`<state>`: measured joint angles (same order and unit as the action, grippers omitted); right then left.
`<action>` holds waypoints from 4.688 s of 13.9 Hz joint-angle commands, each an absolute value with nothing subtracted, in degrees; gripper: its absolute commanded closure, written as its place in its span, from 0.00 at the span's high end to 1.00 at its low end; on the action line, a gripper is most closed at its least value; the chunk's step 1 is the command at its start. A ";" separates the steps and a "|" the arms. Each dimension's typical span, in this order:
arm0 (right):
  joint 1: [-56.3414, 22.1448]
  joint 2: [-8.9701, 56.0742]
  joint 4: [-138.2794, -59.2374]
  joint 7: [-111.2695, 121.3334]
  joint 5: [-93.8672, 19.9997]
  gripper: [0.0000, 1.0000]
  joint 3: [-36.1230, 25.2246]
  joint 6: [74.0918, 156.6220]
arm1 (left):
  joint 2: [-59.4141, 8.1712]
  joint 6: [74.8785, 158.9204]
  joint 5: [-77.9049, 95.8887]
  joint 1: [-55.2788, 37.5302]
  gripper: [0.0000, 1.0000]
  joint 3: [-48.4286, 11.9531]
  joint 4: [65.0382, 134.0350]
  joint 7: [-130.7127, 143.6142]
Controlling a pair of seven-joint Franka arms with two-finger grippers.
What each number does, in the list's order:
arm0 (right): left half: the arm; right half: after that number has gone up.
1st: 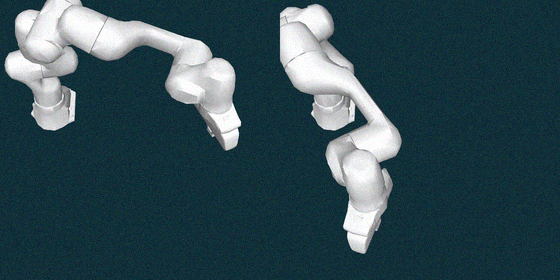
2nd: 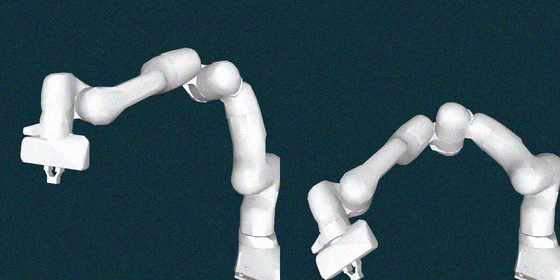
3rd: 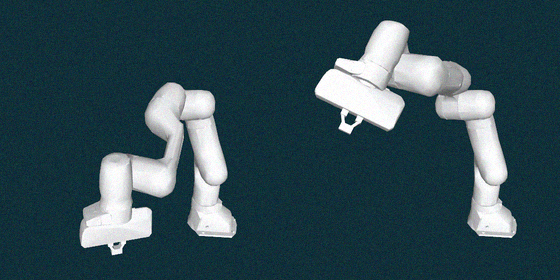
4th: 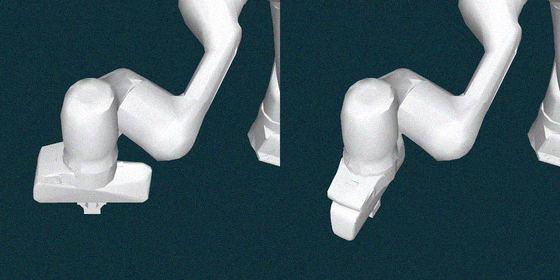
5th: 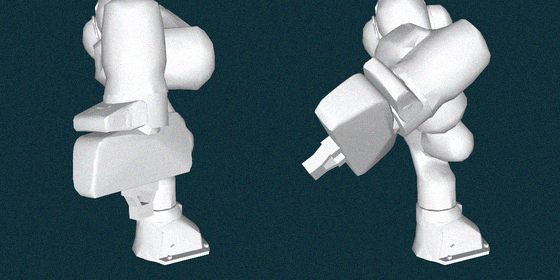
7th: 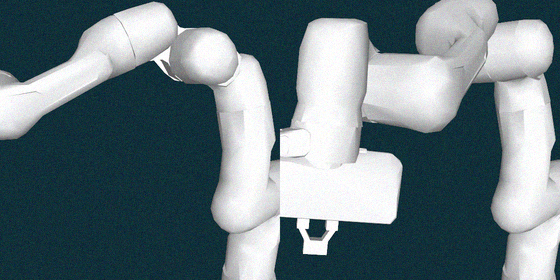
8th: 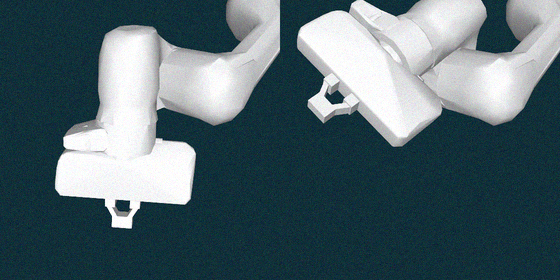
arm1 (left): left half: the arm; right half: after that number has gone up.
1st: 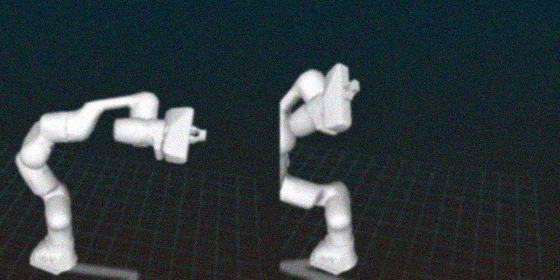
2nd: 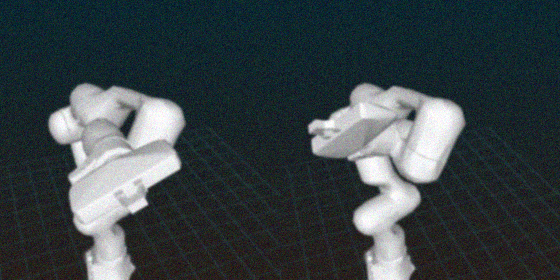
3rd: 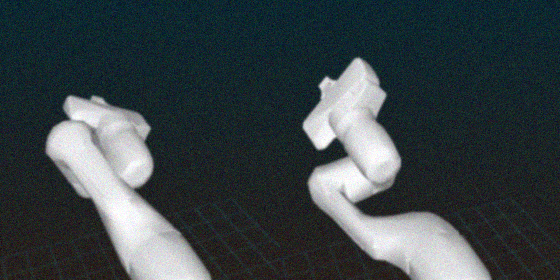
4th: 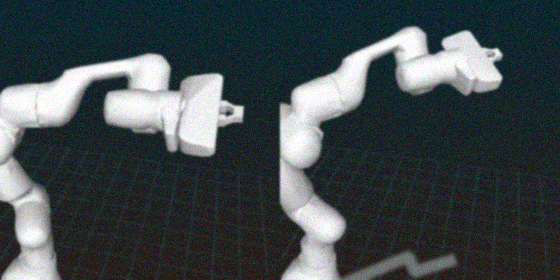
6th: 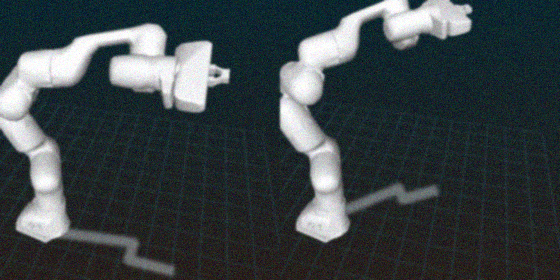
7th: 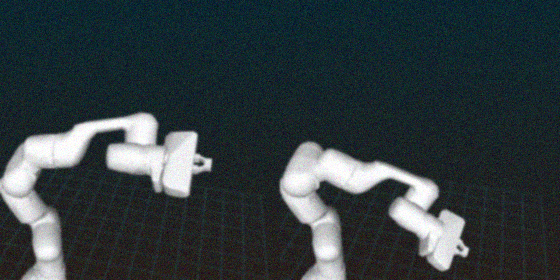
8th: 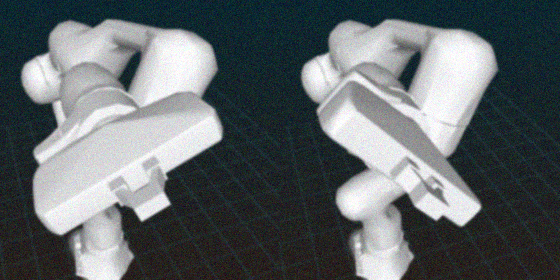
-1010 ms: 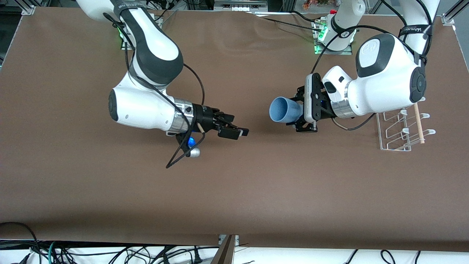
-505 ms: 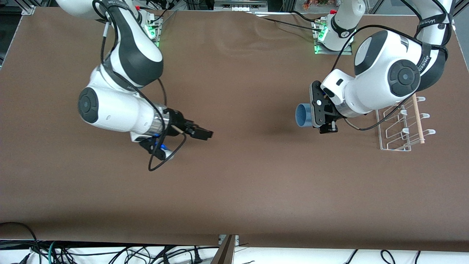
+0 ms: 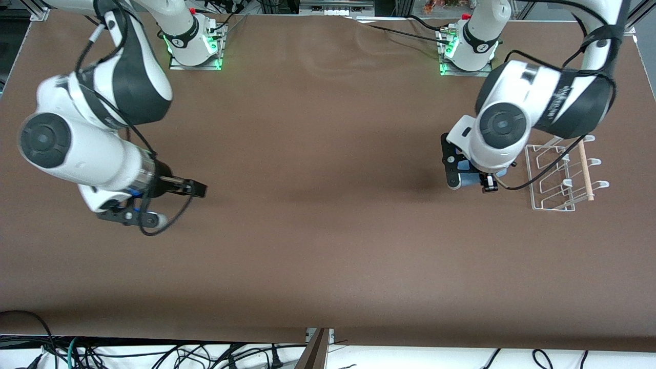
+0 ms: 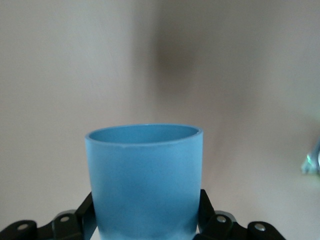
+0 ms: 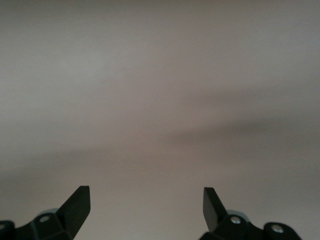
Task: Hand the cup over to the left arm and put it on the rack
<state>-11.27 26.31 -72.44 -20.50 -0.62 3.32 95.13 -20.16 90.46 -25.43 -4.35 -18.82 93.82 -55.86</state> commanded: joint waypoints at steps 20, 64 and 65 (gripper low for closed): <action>5.54 3.87 -89.83 -5.54 3.52 1.00 7.91 94.57 | -11.51 83.84 -77.08 4.48 0.07 -19.25 138.51 -26.46; 4.92 7.47 -85.43 -4.92 3.52 1.00 7.91 95.10 | -9.59 100.00 -2.38 6.78 1.00 -10.85 91.67 7.74; 4.92 7.38 -85.43 -4.92 3.52 1.00 7.91 95.10 | -7.23 100.80 -2.03 4.85 1.00 -8.20 92.37 7.56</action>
<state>4.25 6.63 -87.08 -5.78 2.94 7.14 95.49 -11.02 98.85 -4.11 7.56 -13.06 91.14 8.17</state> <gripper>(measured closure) 0.000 0.000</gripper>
